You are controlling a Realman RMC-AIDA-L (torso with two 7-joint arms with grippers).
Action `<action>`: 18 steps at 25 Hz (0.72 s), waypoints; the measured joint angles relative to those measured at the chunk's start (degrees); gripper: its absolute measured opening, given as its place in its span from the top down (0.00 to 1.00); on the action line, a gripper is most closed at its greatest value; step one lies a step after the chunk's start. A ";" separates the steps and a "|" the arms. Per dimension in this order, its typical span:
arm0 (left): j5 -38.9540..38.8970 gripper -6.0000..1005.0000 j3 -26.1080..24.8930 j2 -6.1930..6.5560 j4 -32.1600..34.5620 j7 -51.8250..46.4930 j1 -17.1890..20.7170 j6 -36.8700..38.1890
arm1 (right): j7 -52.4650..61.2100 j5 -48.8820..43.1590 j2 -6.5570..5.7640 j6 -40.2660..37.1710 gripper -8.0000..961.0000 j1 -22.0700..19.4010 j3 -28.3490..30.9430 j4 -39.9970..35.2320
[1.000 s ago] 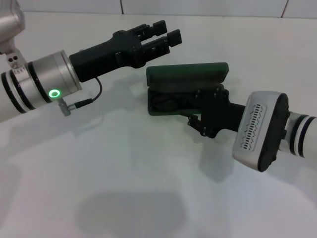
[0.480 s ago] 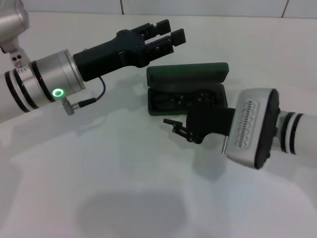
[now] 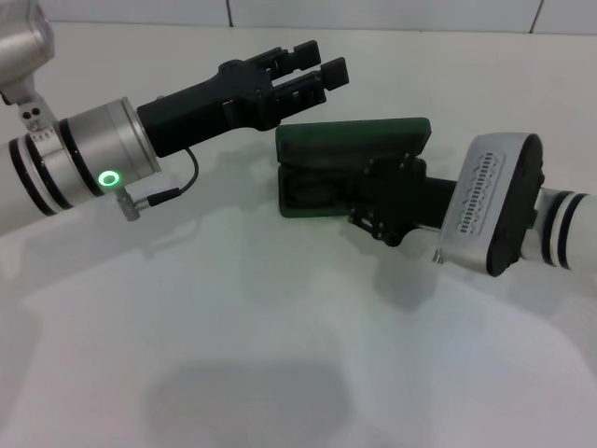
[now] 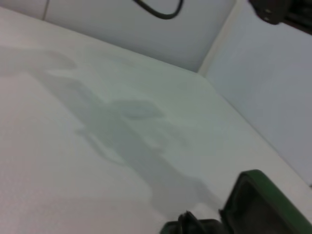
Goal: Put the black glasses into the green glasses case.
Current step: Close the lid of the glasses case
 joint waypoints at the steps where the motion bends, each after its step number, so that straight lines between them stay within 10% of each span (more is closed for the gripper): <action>1: 0.00 0.35 0.00 0.00 0.00 0.00 0.01 0.00 | 0.01 0.01 0.02 0.00 0.64 -0.05 0.40 0.03; 18: 0.44 0.35 0.00 0.59 -0.55 -0.78 1.53 0.44 | 1.16 -0.35 -0.63 -15.29 0.64 -5.25 7.94 -0.72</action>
